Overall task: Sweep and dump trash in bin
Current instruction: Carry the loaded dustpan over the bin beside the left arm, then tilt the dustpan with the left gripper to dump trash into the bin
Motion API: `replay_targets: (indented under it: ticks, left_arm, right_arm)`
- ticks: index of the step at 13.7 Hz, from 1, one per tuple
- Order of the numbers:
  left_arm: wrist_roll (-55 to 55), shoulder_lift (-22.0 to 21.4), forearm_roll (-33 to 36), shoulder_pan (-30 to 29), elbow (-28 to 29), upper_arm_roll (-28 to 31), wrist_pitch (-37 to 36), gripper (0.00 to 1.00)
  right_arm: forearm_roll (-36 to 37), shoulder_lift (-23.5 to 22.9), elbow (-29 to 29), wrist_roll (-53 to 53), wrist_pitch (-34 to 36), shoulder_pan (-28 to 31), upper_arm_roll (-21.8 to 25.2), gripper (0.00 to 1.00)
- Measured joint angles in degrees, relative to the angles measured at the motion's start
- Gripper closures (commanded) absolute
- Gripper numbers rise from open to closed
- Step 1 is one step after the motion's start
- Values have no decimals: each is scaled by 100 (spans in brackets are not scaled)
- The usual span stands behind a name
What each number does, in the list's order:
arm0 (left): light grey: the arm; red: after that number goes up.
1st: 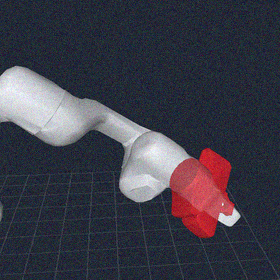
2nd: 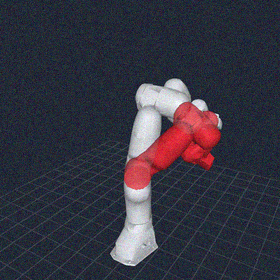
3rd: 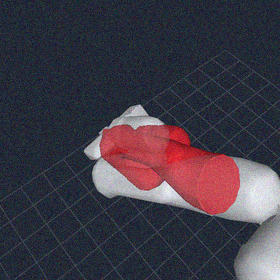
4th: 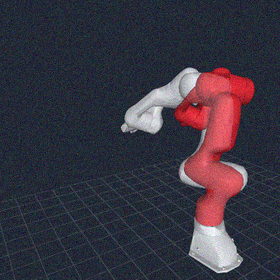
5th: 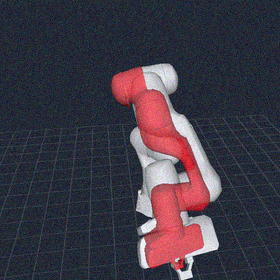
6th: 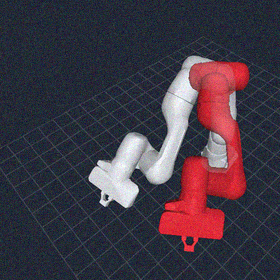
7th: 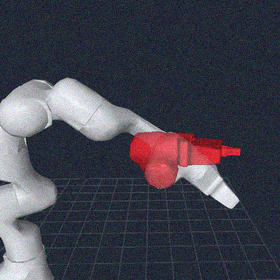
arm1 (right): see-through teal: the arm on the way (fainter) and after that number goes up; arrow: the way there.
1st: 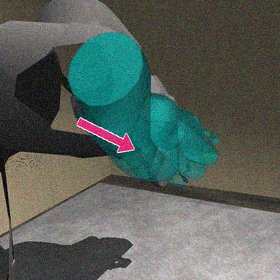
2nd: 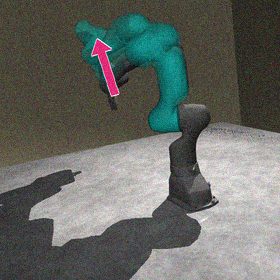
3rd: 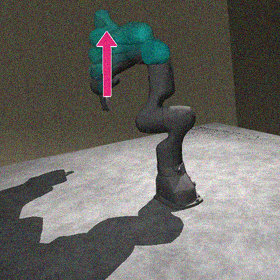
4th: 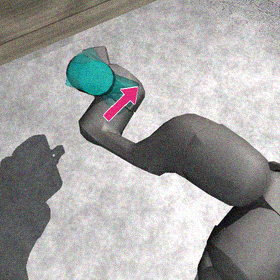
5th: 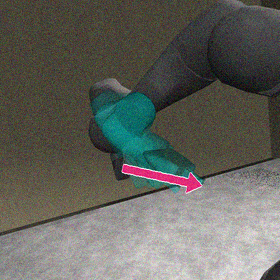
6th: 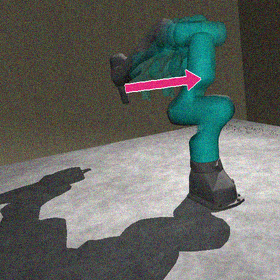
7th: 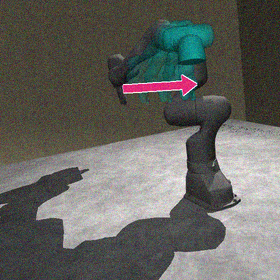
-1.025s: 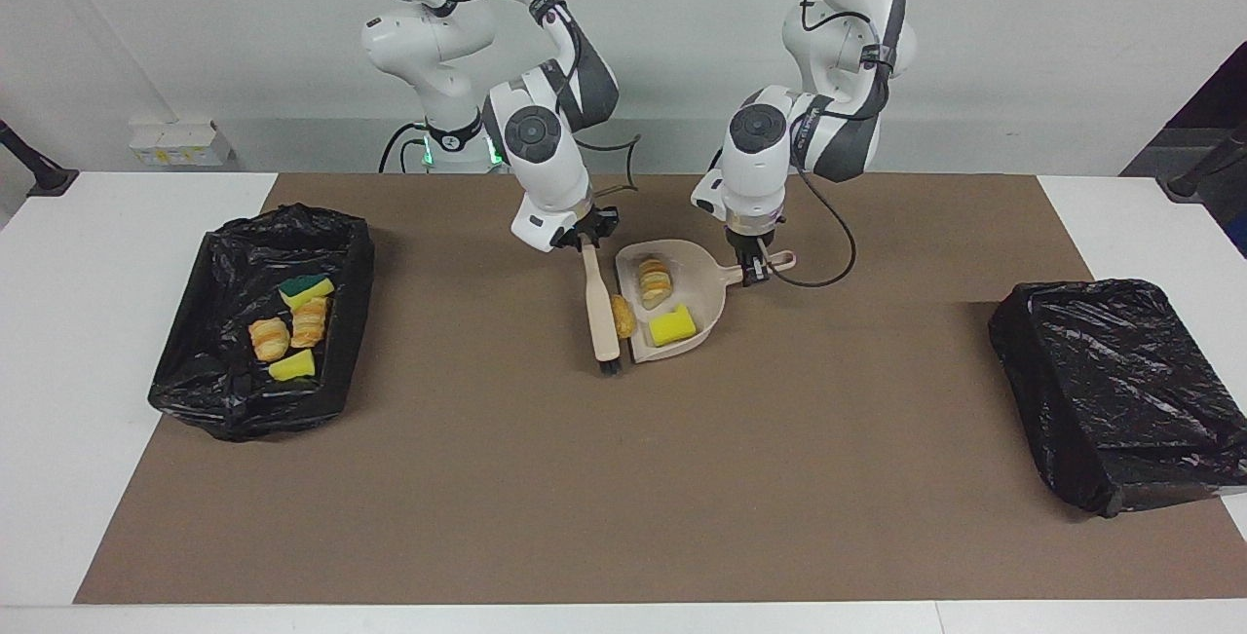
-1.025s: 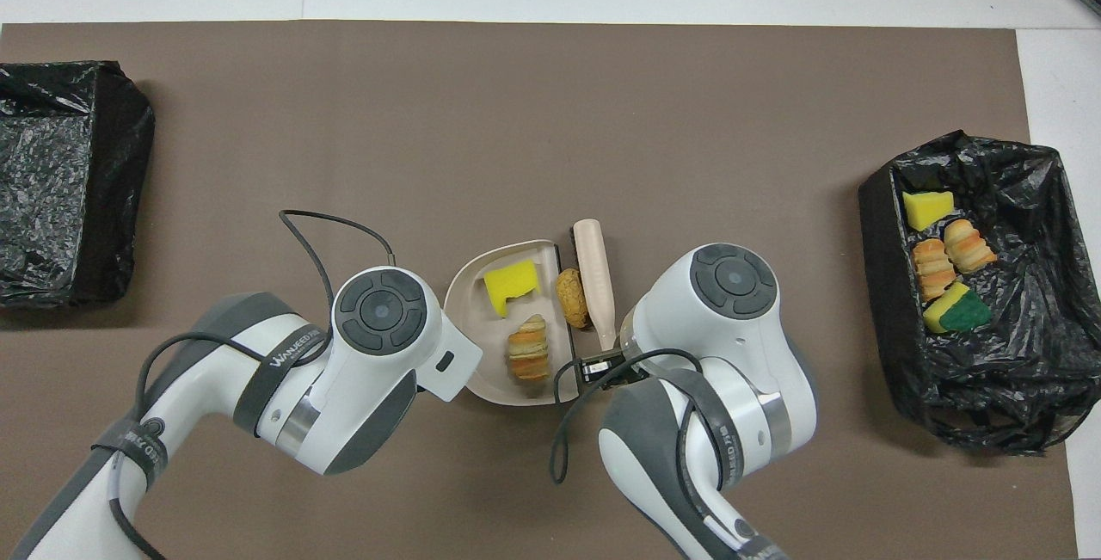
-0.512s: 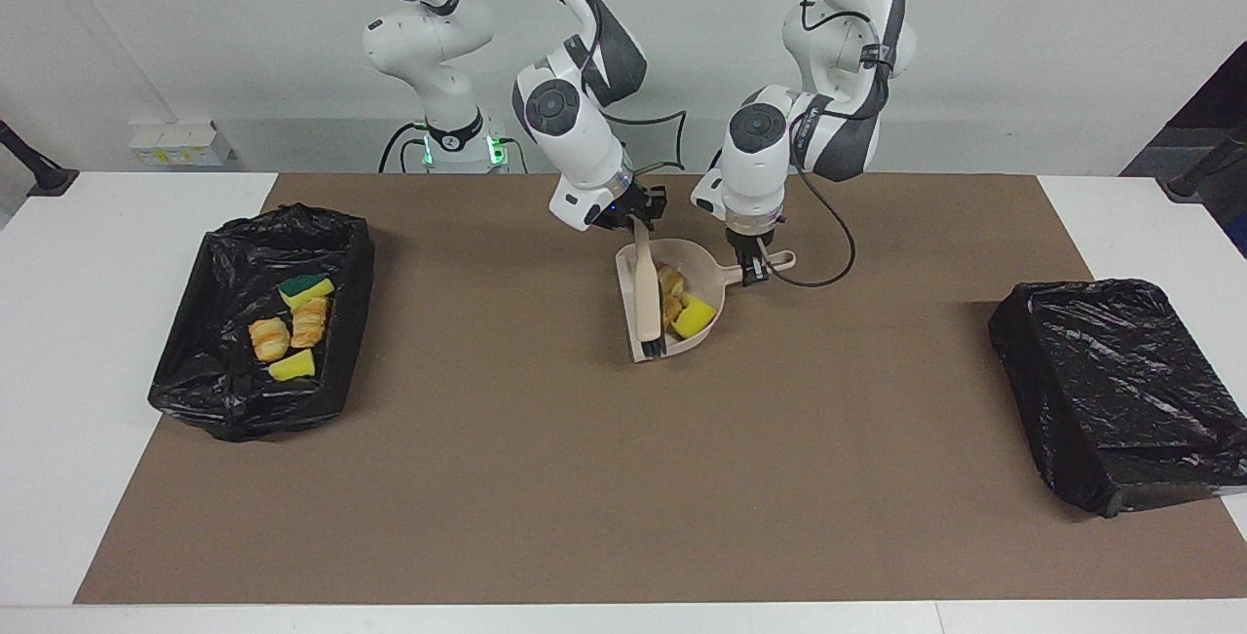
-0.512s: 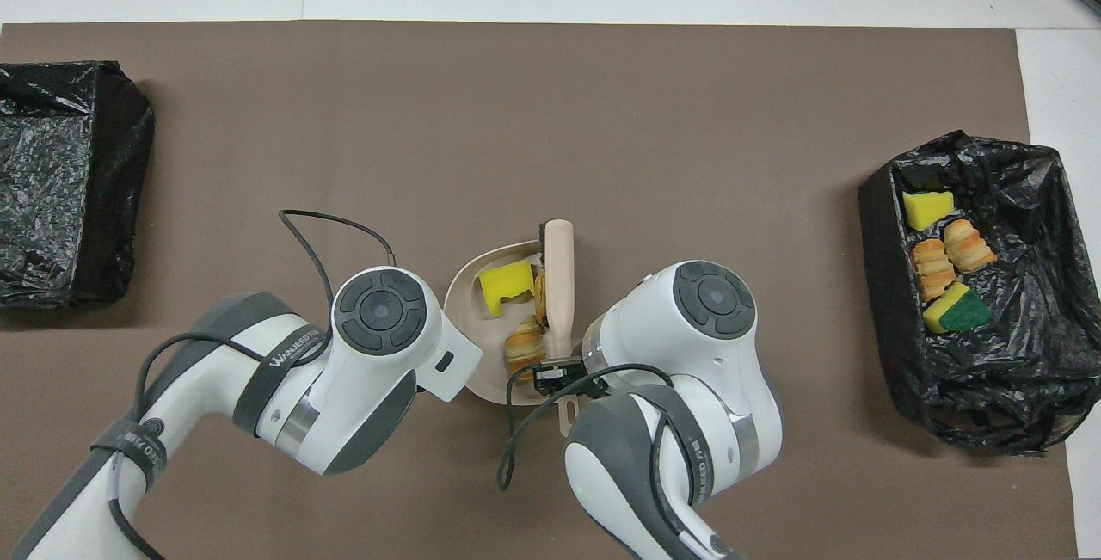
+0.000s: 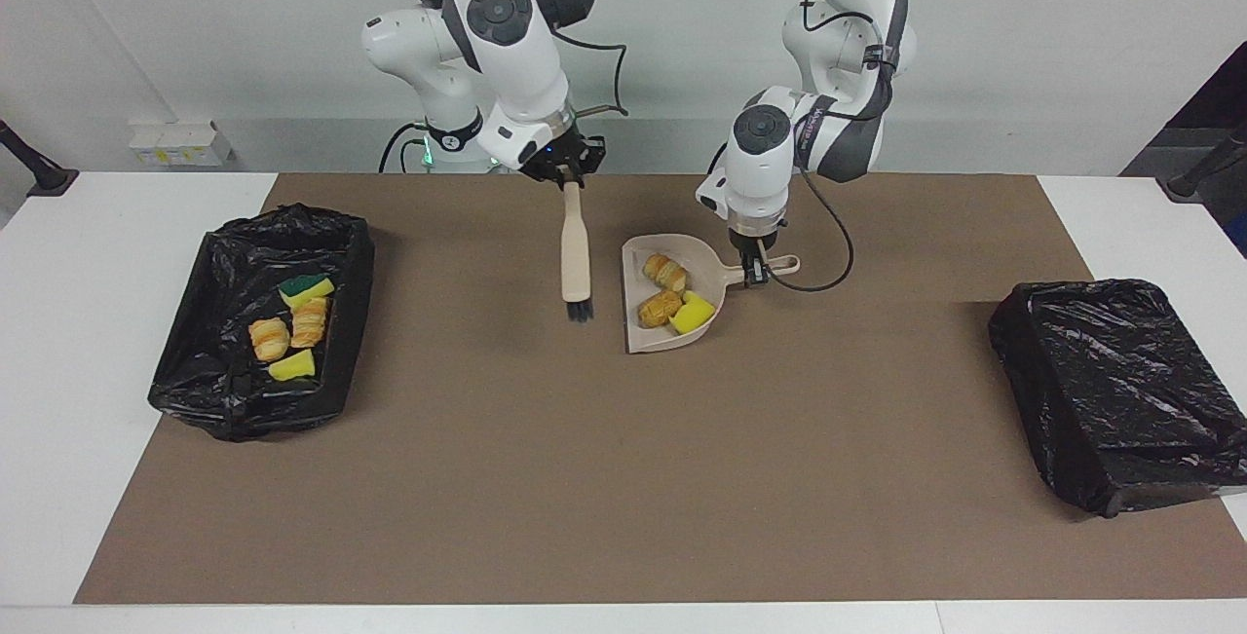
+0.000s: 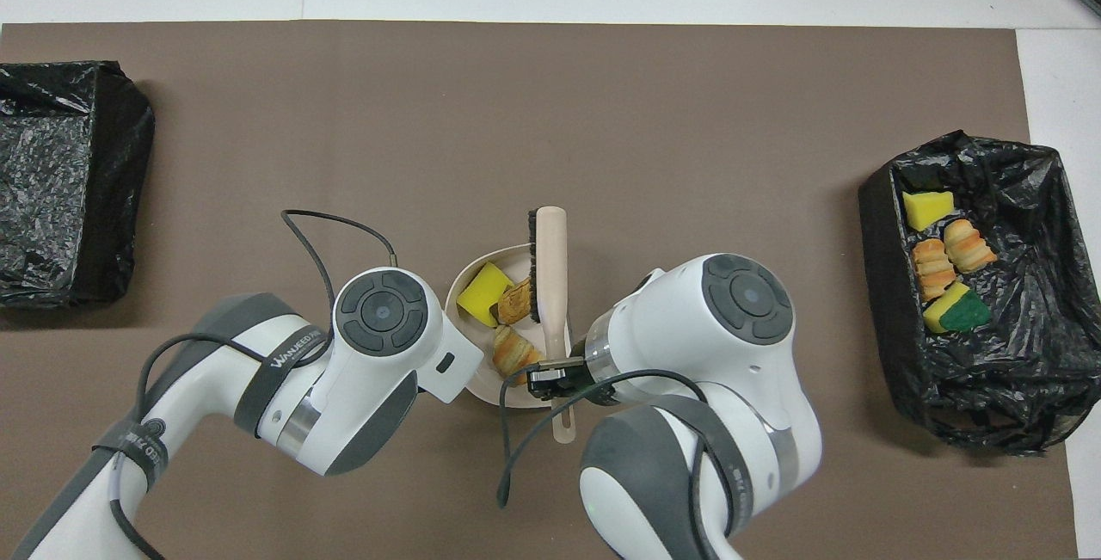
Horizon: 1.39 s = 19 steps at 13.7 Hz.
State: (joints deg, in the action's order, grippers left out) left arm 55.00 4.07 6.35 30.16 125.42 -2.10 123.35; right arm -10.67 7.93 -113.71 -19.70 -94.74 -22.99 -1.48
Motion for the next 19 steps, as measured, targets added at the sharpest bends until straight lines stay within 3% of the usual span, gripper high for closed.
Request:
replay_targets:
  ticks: [3,6,10,12,14,19]
  left_arm:
    - [498,-112,0,-262,-24,17,70,100]
    - [1174,-365,-1,-718,-110,44,63,100]
    - [1825,-532,-115,-1402,-328,78,-76,100]
    - [2138,-550,-305,-1862,-654,99,-387,100]
    - [2420,-546,-432,-2423,-1048,118,-734,100]
    - [3036,-351,-493,-3792,-1831,141,-1143,100]
  right_arm:
    - [570,226,62,616,669,599,19,100]
    - [751,227,0,1349,802,1171,25,100]
    - [659,373,-294,1409,823,1166,-65,100]
    - [390,494,-481,1002,822,819,-103,100]
    - [90,482,-662,109,609,35,-126,100]
    - [-489,-208,-1074,-1719,-1100,-1739,-191,100]
